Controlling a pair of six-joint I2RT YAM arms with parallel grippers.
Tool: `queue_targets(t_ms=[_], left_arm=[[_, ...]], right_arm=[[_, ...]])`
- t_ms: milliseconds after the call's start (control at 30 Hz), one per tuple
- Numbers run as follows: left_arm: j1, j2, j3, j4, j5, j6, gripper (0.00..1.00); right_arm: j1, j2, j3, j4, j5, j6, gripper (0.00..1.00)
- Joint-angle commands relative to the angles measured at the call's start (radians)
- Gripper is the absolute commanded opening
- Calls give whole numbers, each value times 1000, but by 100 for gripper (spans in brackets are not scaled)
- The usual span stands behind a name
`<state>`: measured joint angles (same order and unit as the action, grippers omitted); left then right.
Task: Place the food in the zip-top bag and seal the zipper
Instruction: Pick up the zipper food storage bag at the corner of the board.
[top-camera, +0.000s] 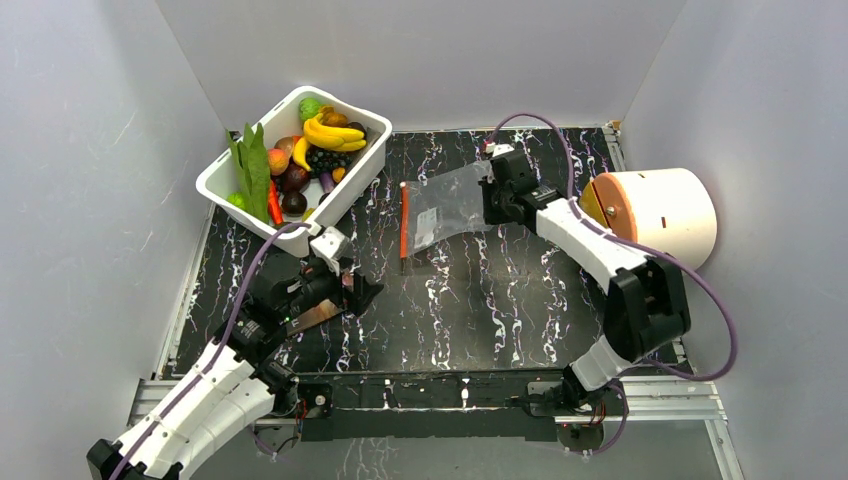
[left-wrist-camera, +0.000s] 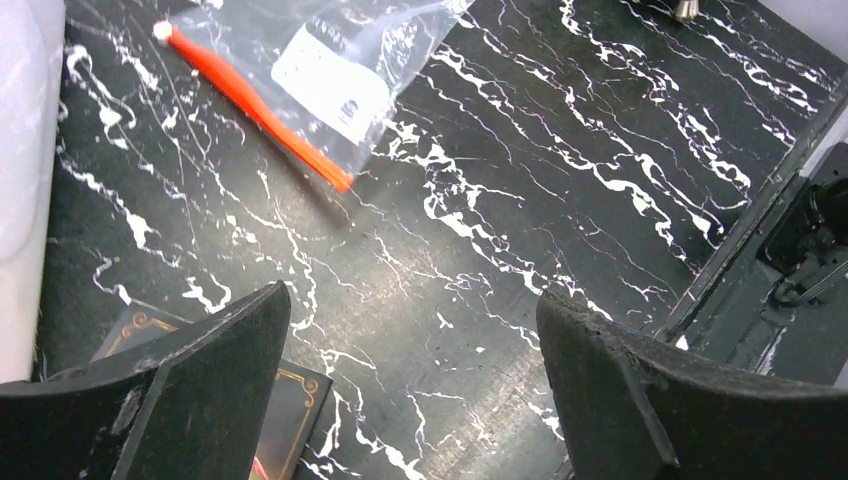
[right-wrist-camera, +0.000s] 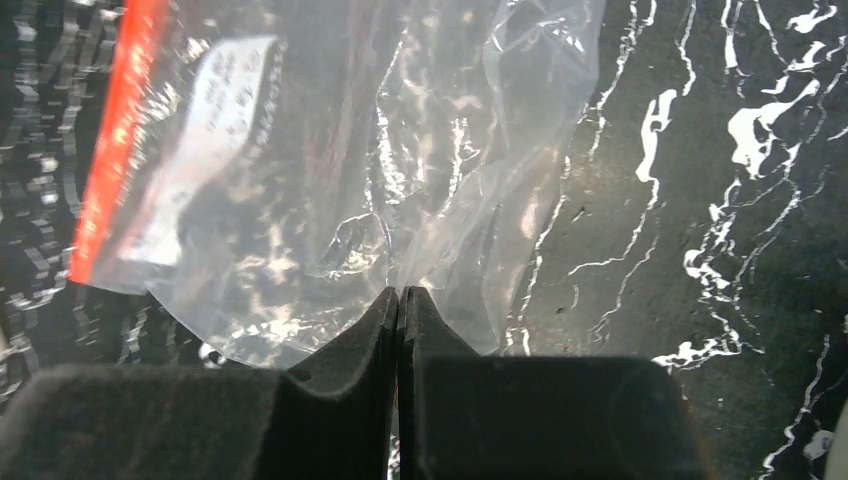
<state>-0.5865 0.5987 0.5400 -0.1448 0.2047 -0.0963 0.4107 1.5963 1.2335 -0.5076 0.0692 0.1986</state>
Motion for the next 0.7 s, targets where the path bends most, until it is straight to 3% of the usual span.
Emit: queue_targets(t_ms=[0, 267, 433, 667], left_arm=[[-4, 28, 22, 99, 84, 115, 91], [-4, 168, 99, 148, 117, 210, 92], [-4, 247, 127, 189, 244, 225, 92], [-5, 277, 109, 264, 301, 211, 92]], right_arm=[[0, -112, -11, 11, -108, 58, 0], [2, -268, -31, -12, -255, 196, 0], [2, -353, -74, 70, -382, 346, 0], [2, -409, -114, 172, -445, 516, 0]])
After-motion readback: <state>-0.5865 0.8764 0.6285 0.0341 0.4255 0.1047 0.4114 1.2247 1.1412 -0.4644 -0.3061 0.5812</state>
